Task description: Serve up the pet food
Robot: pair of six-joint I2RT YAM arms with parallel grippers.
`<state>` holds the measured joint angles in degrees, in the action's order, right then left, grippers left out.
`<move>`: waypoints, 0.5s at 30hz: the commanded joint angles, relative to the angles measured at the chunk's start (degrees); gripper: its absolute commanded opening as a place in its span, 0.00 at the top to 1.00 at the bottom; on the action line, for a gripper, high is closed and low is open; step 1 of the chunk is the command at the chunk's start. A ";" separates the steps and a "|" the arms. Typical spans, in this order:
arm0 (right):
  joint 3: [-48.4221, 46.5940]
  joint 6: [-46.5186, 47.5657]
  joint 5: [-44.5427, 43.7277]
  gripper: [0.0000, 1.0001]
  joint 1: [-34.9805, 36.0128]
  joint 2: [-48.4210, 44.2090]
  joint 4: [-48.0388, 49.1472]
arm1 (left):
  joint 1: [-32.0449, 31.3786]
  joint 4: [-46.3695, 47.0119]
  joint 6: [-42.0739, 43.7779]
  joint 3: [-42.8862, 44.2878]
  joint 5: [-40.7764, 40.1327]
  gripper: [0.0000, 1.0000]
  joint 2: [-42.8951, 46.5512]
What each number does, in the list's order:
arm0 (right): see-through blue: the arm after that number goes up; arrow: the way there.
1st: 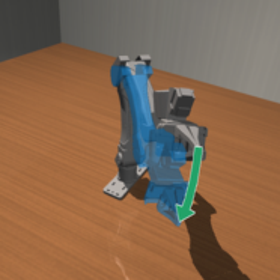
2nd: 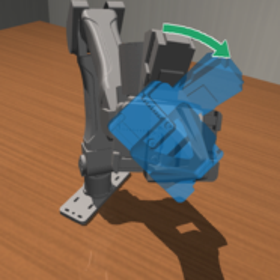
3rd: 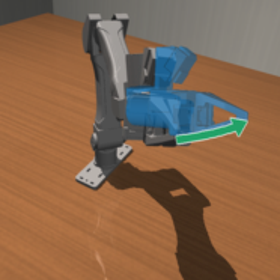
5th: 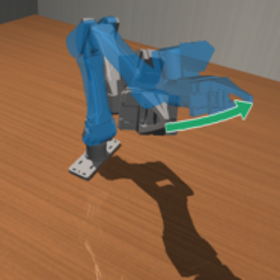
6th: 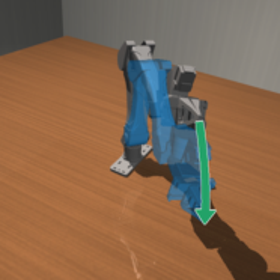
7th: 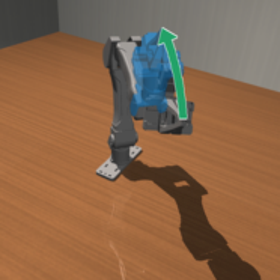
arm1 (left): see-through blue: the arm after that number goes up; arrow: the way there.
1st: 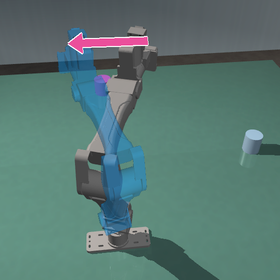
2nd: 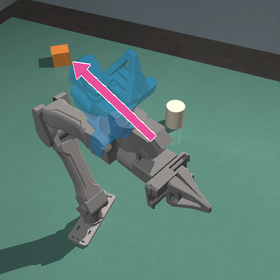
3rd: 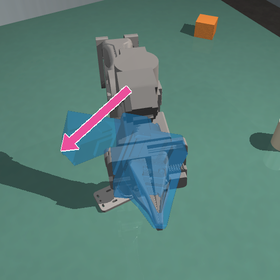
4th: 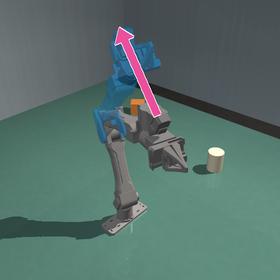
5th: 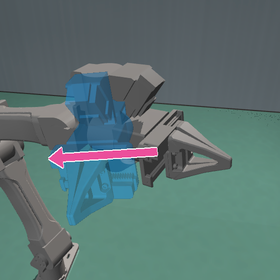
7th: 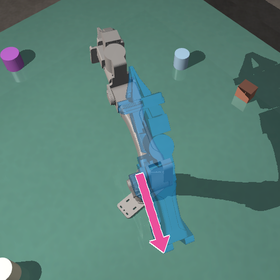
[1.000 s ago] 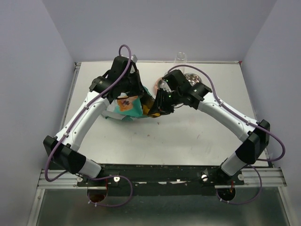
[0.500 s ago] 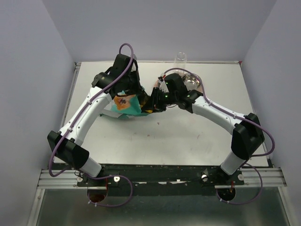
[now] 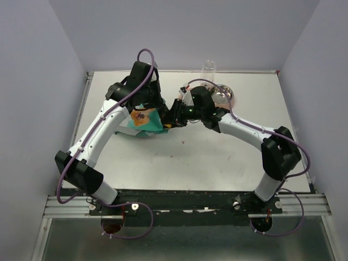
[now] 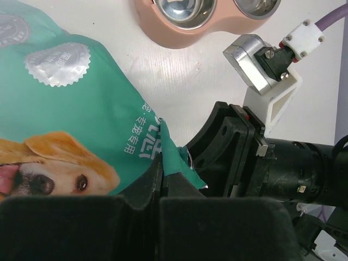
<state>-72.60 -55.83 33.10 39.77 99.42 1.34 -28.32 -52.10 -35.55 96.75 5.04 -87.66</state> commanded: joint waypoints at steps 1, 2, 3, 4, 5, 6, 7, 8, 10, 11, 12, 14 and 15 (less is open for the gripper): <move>0.60 0.38 -0.75 0.99 0.05 -1.58 8.59 | -1.48 3.84 -2.07 3.80 7.18 1.00 2.84; 1.22 -0.32 -1.54 0.99 0.05 -1.33 8.33 | -1.57 3.84 -1.98 3.62 7.18 1.00 2.84; 0.62 -0.94 -0.59 0.99 -0.13 1.19 8.50 | -1.57 3.93 -1.80 3.53 7.09 1.00 2.84; -0.86 -1.20 0.98 0.99 -0.13 3.31 9.11 | -1.57 3.93 -1.89 3.36 7.00 1.00 2.84; -2.01 -1.56 2.04 0.99 -0.22 4.89 9.38 | -1.48 4.02 -1.98 3.18 6.92 1.00 2.84; -2.28 -1.82 2.66 0.99 -0.13 5.00 10.07 | -1.48 4.19 -2.15 2.92 7.09 1.00 3.02; -1.59 -1.65 2.41 0.99 -0.13 3.69 10.78 | -1.48 4.46 -2.24 2.74 7.09 1.00 3.19; -0.36 -1.56 1.27 0.99 -0.22 2.03 10.78 | -1.48 4.55 -2.33 2.66 7.09 1.00 3.28; 1.58 -1.91 2.05 0.99 -0.66 0.08 11.83 | -1.48 4.37 -2.24 2.57 6.92 1.00 3.37; 2.10 -2.43 3.27 0.99 -0.92 0.08 12.01 | -1.48 4.37 -2.16 2.39 6.74 1.00 3.46; 2.89 -3.40 4.68 0.99 -1.10 -0.10 13.58 | -1.39 4.11 -1.89 2.48 6.39 1.00 3.55; 4.91 -5.16 5.39 0.99 -1.27 -1.32 16.40 | -1.30 3.85 -1.54 2.57 6.12 1.00 3.72; 5.53 -5.42 5.65 0.99 -1.53 -1.85 16.41 | -1.30 3.67 -1.28 2.74 5.86 1.00 3.81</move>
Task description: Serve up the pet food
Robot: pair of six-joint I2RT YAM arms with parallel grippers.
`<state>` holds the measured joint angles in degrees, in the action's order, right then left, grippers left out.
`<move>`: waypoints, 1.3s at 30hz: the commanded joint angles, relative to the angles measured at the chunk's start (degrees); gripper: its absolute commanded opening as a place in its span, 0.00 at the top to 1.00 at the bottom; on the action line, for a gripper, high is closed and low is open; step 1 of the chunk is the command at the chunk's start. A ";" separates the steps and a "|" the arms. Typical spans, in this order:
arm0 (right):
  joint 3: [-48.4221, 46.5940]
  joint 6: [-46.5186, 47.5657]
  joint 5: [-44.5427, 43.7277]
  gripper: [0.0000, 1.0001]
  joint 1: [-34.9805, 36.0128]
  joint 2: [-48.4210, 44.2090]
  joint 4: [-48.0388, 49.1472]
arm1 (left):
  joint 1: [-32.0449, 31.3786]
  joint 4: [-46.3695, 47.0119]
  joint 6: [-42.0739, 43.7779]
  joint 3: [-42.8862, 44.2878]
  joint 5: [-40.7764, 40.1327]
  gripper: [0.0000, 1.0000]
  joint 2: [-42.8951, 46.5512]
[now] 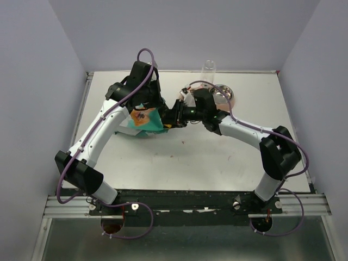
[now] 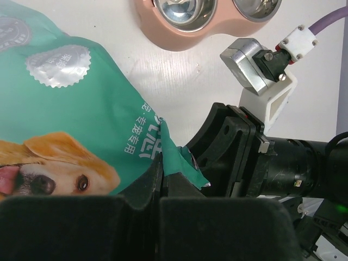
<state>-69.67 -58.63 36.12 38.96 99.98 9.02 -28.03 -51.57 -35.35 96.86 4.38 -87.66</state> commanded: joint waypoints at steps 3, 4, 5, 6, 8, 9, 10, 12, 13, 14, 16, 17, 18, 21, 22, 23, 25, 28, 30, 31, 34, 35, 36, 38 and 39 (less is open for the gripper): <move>5.93 -5.61 3.69 0.99 -1.95 -4.18 12.59 | -1.59 2.36 -0.25 2.63 5.64 1.00 4.42; 6.47 -5.96 4.22 0.99 -2.31 -4.53 13.13 | -1.50 2.09 0.37 2.63 5.29 1.00 4.69; 7.08 -6.14 4.22 0.99 -2.48 -4.88 13.05 | -1.41 1.83 0.72 2.72 5.29 1.00 4.95; 7.44 -6.06 4.05 0.99 -2.57 -5.50 12.61 | -1.32 1.74 1.16 2.63 5.11 1.00 5.21; 8.32 -6.14 4.31 0.99 -2.92 -6.11 12.69 | -1.24 1.39 1.69 2.46 4.76 1.00 5.65; 8.67 -6.23 4.31 0.99 -3.10 -6.38 12.78 | -1.06 1.39 1.87 2.37 4.67 1.00 5.92; 8.93 -6.41 4.31 0.99 -3.27 -6.64 12.87 | -0.97 1.39 1.87 2.02 4.58 1.00 6.18; 9.55 -6.67 4.75 0.99 -3.45 -7.17 13.31 | -0.71 1.39 1.87 1.76 4.76 1.00 6.62; 9.90 -6.76 4.84 0.99 -3.45 -7.52 13.48 | -0.62 1.30 1.87 1.67 4.76 1.00 6.80; 10.08 -6.76 4.84 0.99 -3.54 -7.87 13.48 | -0.62 1.39 1.95 1.58 4.76 1.00 6.97; 9.99 -6.50 4.84 0.99 -3.63 -8.14 12.26 | -0.36 1.12 2.22 1.49 4.85 1.00 7.24; 9.73 -6.15 4.66 0.99 -3.63 -8.14 11.12 | -0.18 1.12 2.31 1.40 4.93 1.00 7.50; 10.08 -6.23 4.66 0.99 -3.71 -8.23 11.11 | -0.01 1.04 2.48 1.40 4.93 1.00 7.59; 11.31 -7.55 4.13 0.99 -4.07 -8.84 11.63 | 0.61 0.16 3.01 1.93 4.93 1.00 7.94; 11.57 -7.72 4.14 0.99 -4.15 -9.36 11.90 | 0.78 -0.28 3.18 2.19 4.85 1.00 7.94; 11.83 -7.90 3.79 0.99 -4.24 -9.63 11.64 | 0.96 -0.72 3.36 2.63 4.67 1.00 7.85; 12.19 -8.16 3.17 0.99 -4.33 -10.34 10.76 | 1.22 -2.03 3.71 3.68 4.32 1.00 7.59; 11.92 -8.25 3.08 0.99 -4.42 -10.16 9.01 | 1.57 -3.88 3.98 5.44 4.14 1.00 6.80; 12.10 -8.17 2.90 0.99 -4.77 -10.42 8.65 | 1.75 -5.20 4.33 6.58 4.14 1.00 6.45; 12.01 -7.99 2.90 0.99 -4.94 -10.60 7.95 | 1.93 -5.81 4.59 7.02 3.80 1.00 6.19; 12.01 -7.90 3.26 0.99 -5.21 -10.51 7.24 | 2.81 -6.44 4.68 7.82 4.14 1.00 5.92; 12.36 -8.08 3.43 0.99 -5.21 -10.51 7.77 | 3.15 -6.52 4.68 7.91 4.14 1.00 5.83; 12.71 -8.34 3.95 0.99 -5.47 -10.42 8.55 | 3.42 -6.61 4.59 8.17 4.49 1.00 5.83; 12.98 -8.61 4.57 0.99 -5.74 -10.34 9.70 | 3.86 -6.96 4.59 8.69 4.49 1.00 5.57; 12.46 -7.73 4.49 0.99 -5.74 -10.34 8.49 | 4.04 -7.22 4.68 8.78 4.58 1.00 5.57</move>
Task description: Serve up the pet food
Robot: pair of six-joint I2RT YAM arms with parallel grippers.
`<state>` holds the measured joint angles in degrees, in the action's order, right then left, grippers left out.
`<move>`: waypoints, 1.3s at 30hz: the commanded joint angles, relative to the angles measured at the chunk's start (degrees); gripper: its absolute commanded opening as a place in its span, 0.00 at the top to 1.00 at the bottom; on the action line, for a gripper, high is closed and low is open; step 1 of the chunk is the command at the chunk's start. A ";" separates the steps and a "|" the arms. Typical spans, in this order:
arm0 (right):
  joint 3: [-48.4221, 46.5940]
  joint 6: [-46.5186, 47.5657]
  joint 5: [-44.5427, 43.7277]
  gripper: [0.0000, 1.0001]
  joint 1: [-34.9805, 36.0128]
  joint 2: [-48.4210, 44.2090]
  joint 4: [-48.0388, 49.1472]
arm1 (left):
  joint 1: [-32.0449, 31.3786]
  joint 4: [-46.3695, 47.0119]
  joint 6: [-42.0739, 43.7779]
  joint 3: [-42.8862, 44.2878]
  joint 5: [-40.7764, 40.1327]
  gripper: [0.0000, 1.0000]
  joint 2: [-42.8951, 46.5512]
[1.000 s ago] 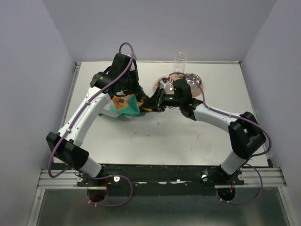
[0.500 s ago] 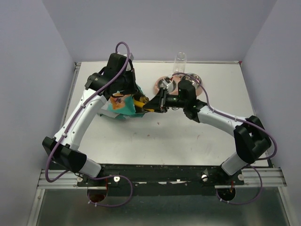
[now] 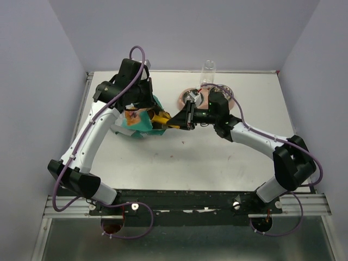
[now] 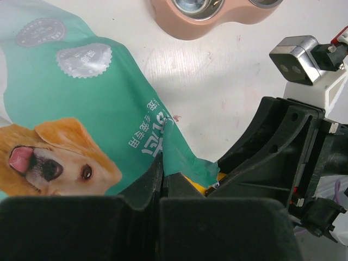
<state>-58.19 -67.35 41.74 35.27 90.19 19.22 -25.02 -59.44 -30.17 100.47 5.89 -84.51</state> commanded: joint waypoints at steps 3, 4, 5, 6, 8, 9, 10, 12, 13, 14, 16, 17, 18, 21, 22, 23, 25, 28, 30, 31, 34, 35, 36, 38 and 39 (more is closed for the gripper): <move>-0.87 3.28 -1.13 0.99 -2.13 -1.33 -4.72 | 1.20 0.55 -0.41 5.35 3.08 1.00 2.42; -0.61 3.11 -1.04 0.99 -2.31 -1.86 -4.37 | 1.28 0.73 -0.41 5.27 3.07 1.00 2.42; -0.34 3.10 -0.52 0.99 -2.48 -2.30 -4.02 | 1.28 0.82 -0.59 5.27 3.07 1.00 2.59; 0.09 3.02 0.18 0.99 -2.74 -2.56 -3.58 | 1.37 0.99 -0.68 5.27 3.07 1.00 2.68; 0.45 3.54 0.98 0.99 -3.18 -3.79 -3.13 | 1.46 1.17 -0.68 5.35 3.16 1.00 2.86; -0.42 4.67 0.20 0.99 -3.10 -4.49 -4.44 | 1.46 0.82 -0.68 5.44 3.25 1.00 2.95; -2.87 8.25 -1.12 0.99 -3.10 -4.59 -10.64 | 1.37 0.90 -0.68 5.36 3.34 1.00 3.12; -8.15 14.77 -2.97 0.99 -2.49 -3.01 -21.29 | 1.46 1.08 -0.68 4.74 3.34 1.00 3.30; -7.99 14.79 -2.71 0.99 -2.48 -2.83 -21.77 | 1.46 1.43 -0.85 4.30 3.51 1.00 3.65; -7.12 14.27 -2.71 0.99 -2.48 -3.18 -20.03 | 1.46 1.69 -1.03 3.87 3.86 1.00 3.65; -8.07 16.36 -3.32 0.99 -2.22 -3.09 -22.80 | 1.46 1.87 -1.29 3.68 4.30 1.00 3.65; -8.25 16.64 -4.37 0.99 -2.31 -3.35 -24.04 | 1.46 1.96 -1.38 3.60 4.30 1.00 3.65; -8.16 17.25 -5.86 0.99 -2.31 -3.97 -24.23 | 1.46 2.22 -1.47 3.51 4.30 1.00 3.65; -8.25 16.29 -4.74 1.00 -2.22 -3.80 -22.48 | 1.46 2.31 -1.47 3.33 4.48 1.00 3.65; -9.47 17.07 -4.21 0.99 -2.05 -2.84 -23.43 | 1.46 2.49 -1.47 3.16 4.57 1.00 3.65; -10.87 18.82 -5.77 0.99 -2.04 -2.48 -27.10 | 1.46 2.57 -1.55 3.07 4.57 1.00 3.65; -10.11 18.58 -9.65 0.99 -2.22 -3.88 -27.24 | 1.46 2.66 -1.64 2.98 4.48 1.00 3.65; -10.34 16.81 -4.22 0.99 -0.91 -1.61 -24.04 | 1.46 3.01 -1.91 2.45 4.39 1.00 4.09; -10.72 18.05 -9.27 0.99 -1.07 -2.81 -27.13 | 1.46 2.75 -1.91 2.63 4.13 1.00 4.09; -9.23 17.61 -10.09 0.99 -1.95 -4.48 -25.05 | 1.46 2.84 -1.99 2.72 4.13 1.00 4.26; -9.39 15.33 -3.97 0.99 -1.96 -2.93 -21.25 | 1.46 3.02 -1.99 1.93 4.22 1.00 4.62; -8.78 13.75 -2.12 0.99 -1.78 -2.05 -19.85 | 1.46 3.01 -1.99 1.75 4.13 1.00 4.62; -7.13 13.39 -3.23 0.99 -1.95 -2.56 -19.75 | 1.55 3.01 -1.99 1.66 4.04 1.00 4.53; -4.66 12.43 -7.19 0.99 -3.53 -5.54 -16.86 | 1.46 2.93 -2.08 1.93 4.13 1.00 4.53; -4.39 11.03 -4.85 0.99 -3.71 -5.29 -14.50 | 1.55 3.10 -2.17 2.01 4.13 1.00 4.70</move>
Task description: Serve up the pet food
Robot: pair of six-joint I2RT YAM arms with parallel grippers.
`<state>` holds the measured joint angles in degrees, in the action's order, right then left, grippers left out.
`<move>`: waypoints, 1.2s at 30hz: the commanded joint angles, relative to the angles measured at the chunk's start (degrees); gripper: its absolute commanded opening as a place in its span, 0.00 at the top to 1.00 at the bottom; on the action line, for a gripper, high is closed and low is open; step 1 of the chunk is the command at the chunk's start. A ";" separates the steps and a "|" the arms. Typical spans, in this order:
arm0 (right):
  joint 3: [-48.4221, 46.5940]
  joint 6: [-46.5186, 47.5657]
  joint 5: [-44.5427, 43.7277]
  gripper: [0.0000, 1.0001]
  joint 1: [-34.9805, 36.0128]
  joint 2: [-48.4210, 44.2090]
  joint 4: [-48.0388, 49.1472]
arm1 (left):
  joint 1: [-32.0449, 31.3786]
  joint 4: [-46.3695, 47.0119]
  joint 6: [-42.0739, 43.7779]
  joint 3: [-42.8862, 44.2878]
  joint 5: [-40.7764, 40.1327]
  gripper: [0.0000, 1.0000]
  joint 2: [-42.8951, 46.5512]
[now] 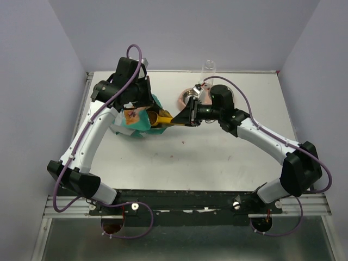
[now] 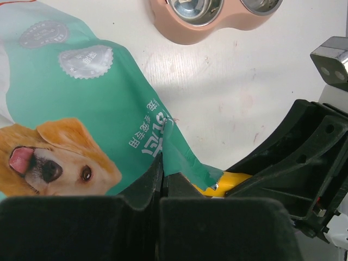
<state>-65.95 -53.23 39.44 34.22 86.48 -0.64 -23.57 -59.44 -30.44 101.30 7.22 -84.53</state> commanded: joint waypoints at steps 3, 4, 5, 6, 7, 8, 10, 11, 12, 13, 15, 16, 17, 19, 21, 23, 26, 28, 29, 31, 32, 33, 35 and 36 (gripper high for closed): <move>1.62 -2.32 -0.32 0.99 -2.14 0.19 3.47 | 0.11 3.10 -1.91 0.83 2.88 1.00 4.47; 2.66 -2.14 -4.07 0.99 -2.49 -1.47 3.02 | 0.11 3.02 -1.91 1.01 2.80 1.00 4.46; 3.46 -2.49 -4.72 0.99 -2.66 -2.53 3.97 | 0.19 3.01 -1.91 1.10 2.80 1.00 4.46; 2.85 -3.10 -2.37 0.99 -2.66 -1.76 5.64 | 0.11 3.19 -1.99 0.84 2.80 1.00 4.55; 1.54 -3.80 0.96 0.99 -2.23 0.77 5.57 | 0.11 3.36 -2.08 0.57 2.88 1.00 4.73; 0.31 -3.72 2.73 0.99 -1.35 2.54 3.91 | 0.11 3.37 -2.08 0.48 2.88 1.00 4.64; 1.96 -3.37 -0.75 0.99 -1.78 0.73 3.45 | 0.11 3.19 -2.08 0.66 2.88 1.00 4.38; 2.58 -3.46 -1.12 0.99 -3.18 -0.16 3.54 | 0.11 3.19 -2.17 0.74 2.88 1.00 4.38; 2.93 -3.54 -0.51 0.99 -3.80 -0.43 3.72 | 0.11 3.28 -2.17 0.83 2.88 1.00 4.46; 2.67 -3.20 0.19 0.99 -3.81 -0.35 3.89 | 0.11 3.28 -2.17 0.75 2.80 1.00 4.46; -0.38 -1.89 0.28 1.00 -0.14 1.58 3.03 | 0.11 3.36 -2.08 0.22 2.88 1.00 4.46; -2.75 -0.22 0.37 0.99 1.36 3.33 0.76 | 0.11 3.19 -2.08 0.13 2.88 1.00 4.29; -4.34 1.62 -0.15 0.99 1.81 3.87 -3.10 | 0.11 3.10 -2.08 0.30 2.88 1.00 4.20; -2.62 1.82 -4.17 0.99 -0.45 0.64 -3.58 | 0.11 3.28 -2.17 0.57 2.97 1.00 4.29; -0.06 -0.37 -2.89 0.99 -2.31 -0.87 0.01 | 0.11 3.45 -2.08 0.39 2.97 1.00 4.46; -0.67 -2.83 1.15 0.99 0.05 2.62 3.36 | 0.11 3.19 -2.00 0.13 2.88 1.00 4.46; -0.33 -1.96 -1.28 0.99 -0.19 2.04 2.05 | 0.19 3.28 -2.08 0.13 2.71 1.00 4.64; 1.87 -3.80 -0.08 0.99 -2.39 0.36 4.41 | 0.19 3.63 -2.08 -0.13 2.88 1.00 4.81; 1.88 -4.24 1.15 0.99 -2.49 0.88 4.51 | 0.28 3.72 -2.08 -0.31 2.80 1.00 4.90; 2.67 -6.08 3.62 0.99 -2.49 1.85 5.56 | 0.37 3.72 -2.00 -0.40 2.80 1.00 4.99; 3.80 -6.96 3.28 0.99 -2.66 1.59 6.35 | 0.37 3.72 -2.17 -0.48 2.80 1.00 4.99; 4.95 -8.36 3.54 0.99 -3.19 1.15 7.75 | 0.37 3.89 -2.17 -0.57 2.80 1.00 5.08; 7.49 -11.79 6.07 0.99 -4.59 0.80 11.61 | 0.46 3.89 -2.08 -0.49 2.88 1.00 5.25; 8.55 -12.94 7.22 0.99 -5.12 0.45 14.24 | 0.46 3.89 -2.08 -0.40 2.88 1.00 5.08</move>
<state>-62.02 -60.58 44.47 32.29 87.74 6.98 -23.38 -58.78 -31.33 99.61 8.10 -83.68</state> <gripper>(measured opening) 0.325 0.008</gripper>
